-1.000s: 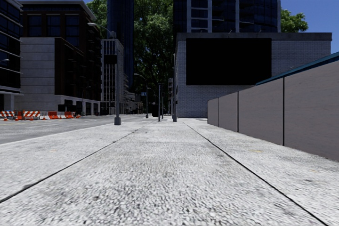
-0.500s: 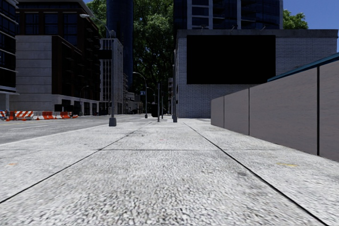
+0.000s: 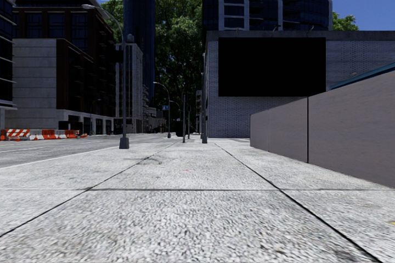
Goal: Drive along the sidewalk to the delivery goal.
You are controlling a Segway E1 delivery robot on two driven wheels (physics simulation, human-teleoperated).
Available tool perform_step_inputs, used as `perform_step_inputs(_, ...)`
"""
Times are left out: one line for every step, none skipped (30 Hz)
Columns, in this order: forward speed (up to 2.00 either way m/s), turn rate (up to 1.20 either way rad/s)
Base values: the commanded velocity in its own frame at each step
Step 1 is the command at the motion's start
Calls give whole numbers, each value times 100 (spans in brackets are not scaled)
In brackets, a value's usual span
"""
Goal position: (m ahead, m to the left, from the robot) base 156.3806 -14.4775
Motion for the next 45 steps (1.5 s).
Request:
perform_step_inputs(200, 0)
perform_step_inputs(200, 0)
perform_step_inputs(200, 0)
perform_step_inputs(200, 0)
perform_step_inputs(200, 0)
perform_step_inputs(200, 0)
perform_step_inputs(200, 0)
perform_step_inputs(200, 0)
perform_step_inputs(200, 0)
perform_step_inputs(200, 0)
perform_step_inputs(200, 0)
perform_step_inputs(200, 0)
perform_step_inputs(200, 0)
perform_step_inputs(200, 0)
perform_step_inputs(200, 0)
perform_step_inputs(200, 0)
perform_step_inputs(200, 0)
perform_step_inputs(200, 0)
perform_step_inputs(200, 0)
perform_step_inputs(200, 0)
perform_step_inputs(200, 0)
perform_step_inputs(200, 0)
perform_step_inputs(200, 0)
perform_step_inputs(200, 0)
perform_step_inputs(200, 0)
perform_step_inputs(200, 0)
perform_step_inputs(200, 0)
perform_step_inputs(200, 0)
perform_step_inputs(200, 0)
perform_step_inputs(200, 0)
perform_step_inputs(200, 0)
perform_step_inputs(200, 0)
perform_step_inputs(200, 0)
perform_step_inputs(200, 0)
perform_step_inputs(200, 0)
perform_step_inputs(200, 0)
perform_step_inputs(200, 0)
perform_step_inputs(200, 0)
perform_step_inputs(200, 0)
perform_step_inputs(200, 0)
perform_step_inputs(200, 0)
perform_step_inputs(200, 0)
perform_step_inputs(200, 0)
perform_step_inputs(200, 0)
perform_step_inputs(200, 0)
